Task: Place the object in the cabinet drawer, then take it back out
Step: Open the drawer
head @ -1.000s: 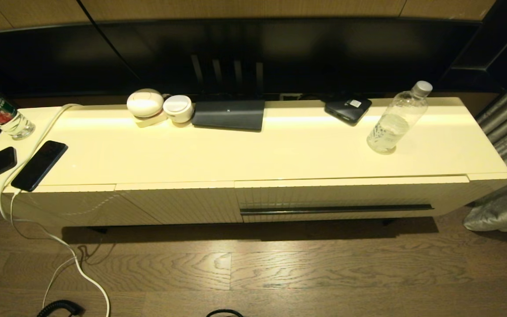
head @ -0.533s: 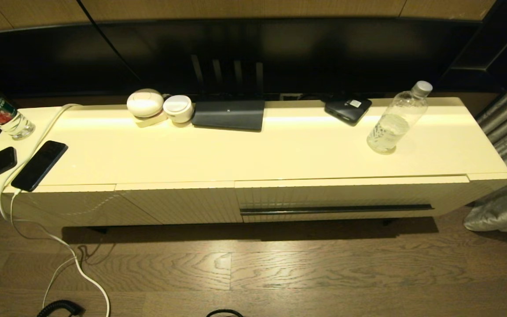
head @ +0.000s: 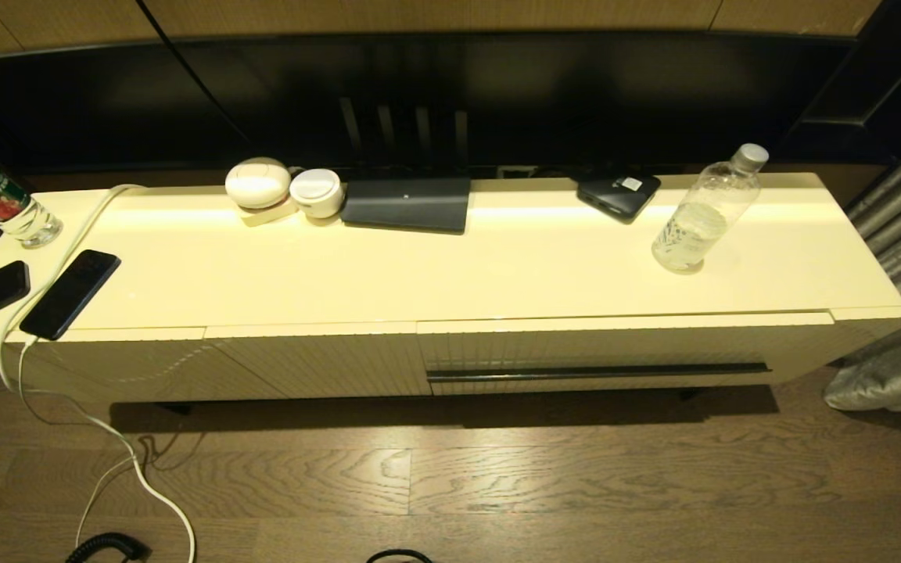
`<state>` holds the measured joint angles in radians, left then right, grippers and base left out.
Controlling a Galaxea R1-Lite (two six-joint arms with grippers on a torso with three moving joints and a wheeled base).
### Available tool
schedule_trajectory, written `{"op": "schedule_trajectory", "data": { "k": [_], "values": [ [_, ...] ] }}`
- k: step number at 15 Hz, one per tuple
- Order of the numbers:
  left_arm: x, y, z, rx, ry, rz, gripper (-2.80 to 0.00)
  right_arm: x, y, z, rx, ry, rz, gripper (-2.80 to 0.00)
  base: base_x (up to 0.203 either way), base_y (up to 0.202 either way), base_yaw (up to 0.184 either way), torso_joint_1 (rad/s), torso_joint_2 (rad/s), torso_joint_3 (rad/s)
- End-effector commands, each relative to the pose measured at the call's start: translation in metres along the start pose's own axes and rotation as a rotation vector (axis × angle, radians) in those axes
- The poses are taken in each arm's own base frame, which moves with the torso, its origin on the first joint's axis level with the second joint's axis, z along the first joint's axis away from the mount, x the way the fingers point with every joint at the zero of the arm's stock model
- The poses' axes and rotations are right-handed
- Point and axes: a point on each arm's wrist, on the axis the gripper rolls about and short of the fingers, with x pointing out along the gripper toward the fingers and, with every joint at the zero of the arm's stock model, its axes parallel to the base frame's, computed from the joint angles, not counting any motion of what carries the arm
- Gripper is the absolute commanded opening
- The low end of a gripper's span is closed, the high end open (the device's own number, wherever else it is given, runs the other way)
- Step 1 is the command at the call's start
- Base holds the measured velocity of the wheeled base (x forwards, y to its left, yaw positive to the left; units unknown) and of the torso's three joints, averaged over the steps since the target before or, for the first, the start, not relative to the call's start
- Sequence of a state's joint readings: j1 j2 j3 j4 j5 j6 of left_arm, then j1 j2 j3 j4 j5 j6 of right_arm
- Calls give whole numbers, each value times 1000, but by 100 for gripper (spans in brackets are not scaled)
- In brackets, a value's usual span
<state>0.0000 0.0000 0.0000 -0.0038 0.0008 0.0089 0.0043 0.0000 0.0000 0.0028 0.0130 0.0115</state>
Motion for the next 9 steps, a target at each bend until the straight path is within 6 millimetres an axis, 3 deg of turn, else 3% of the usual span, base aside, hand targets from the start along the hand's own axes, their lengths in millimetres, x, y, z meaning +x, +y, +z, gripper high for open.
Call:
{"op": "schedule_trajectory", "data": {
  "k": [1,6,9],
  "values": [
    [0,0,0,0,1,1,-280,0,0,0,-1,3,1,-280,0,0,0,0,0,0],
    [0,0,0,0,1,1,-280,-2,0,7,-18,-27,-26,-280,0,0,0,0,0,0],
    [0,0,0,0,1,0,-280,-19,0,51,-48,-109,-30,-280,0,0,0,0,0,0]
  ]
}}
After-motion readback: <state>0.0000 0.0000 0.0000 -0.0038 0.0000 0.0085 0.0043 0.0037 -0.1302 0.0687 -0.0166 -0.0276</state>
